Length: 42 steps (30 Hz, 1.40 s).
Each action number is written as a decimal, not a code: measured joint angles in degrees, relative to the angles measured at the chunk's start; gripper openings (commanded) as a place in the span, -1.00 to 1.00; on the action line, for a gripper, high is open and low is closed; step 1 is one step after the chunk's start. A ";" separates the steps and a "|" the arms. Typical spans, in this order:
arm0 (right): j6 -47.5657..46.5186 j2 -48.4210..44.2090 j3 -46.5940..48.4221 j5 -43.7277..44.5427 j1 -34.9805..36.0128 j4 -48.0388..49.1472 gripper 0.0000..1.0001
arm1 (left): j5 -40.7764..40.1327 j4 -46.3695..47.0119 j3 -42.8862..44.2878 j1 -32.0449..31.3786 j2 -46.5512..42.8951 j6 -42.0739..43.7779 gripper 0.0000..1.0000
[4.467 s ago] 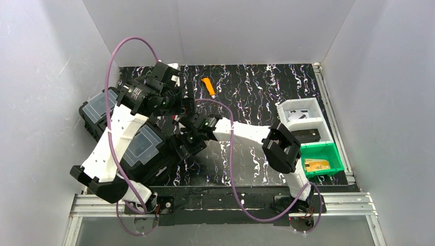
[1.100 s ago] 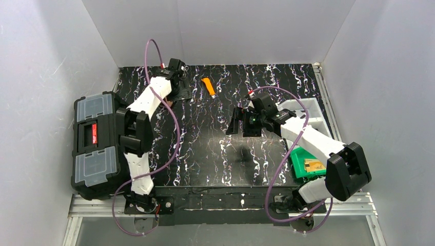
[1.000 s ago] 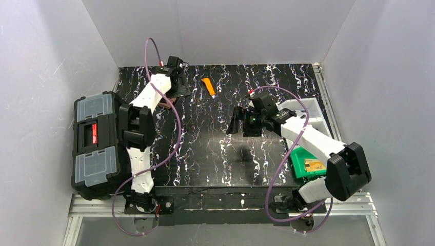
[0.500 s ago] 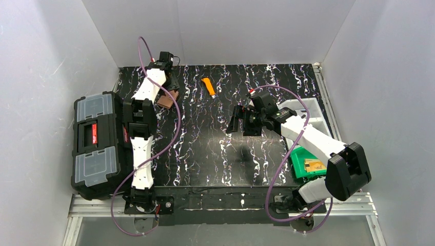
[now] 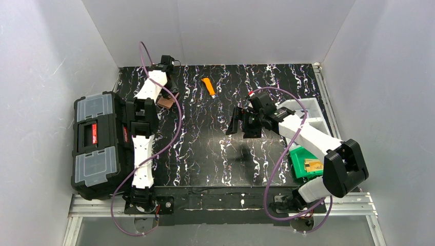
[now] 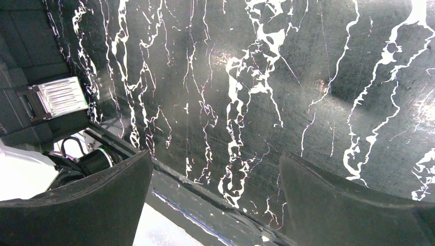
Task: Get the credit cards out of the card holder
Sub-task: Move the card holder to the center of the board.
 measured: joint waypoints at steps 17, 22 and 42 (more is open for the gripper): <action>0.48 0.00 -0.37 -0.20 0.00 0.72 1.00 | 4.28 3.67 -18.40 -4.59 -11.06 -4.81 -1.00; 0.76 -0.04 -1.99 -0.22 0.00 1.55 1.00 | 5.73 3.41 -29.03 -10.03 -18.29 -7.67 -1.00; 3.08 -4.87 -11.28 0.26 0.00 4.94 0.99 | 7.98 2.45 -48.46 -30.93 -39.28 -26.71 -1.00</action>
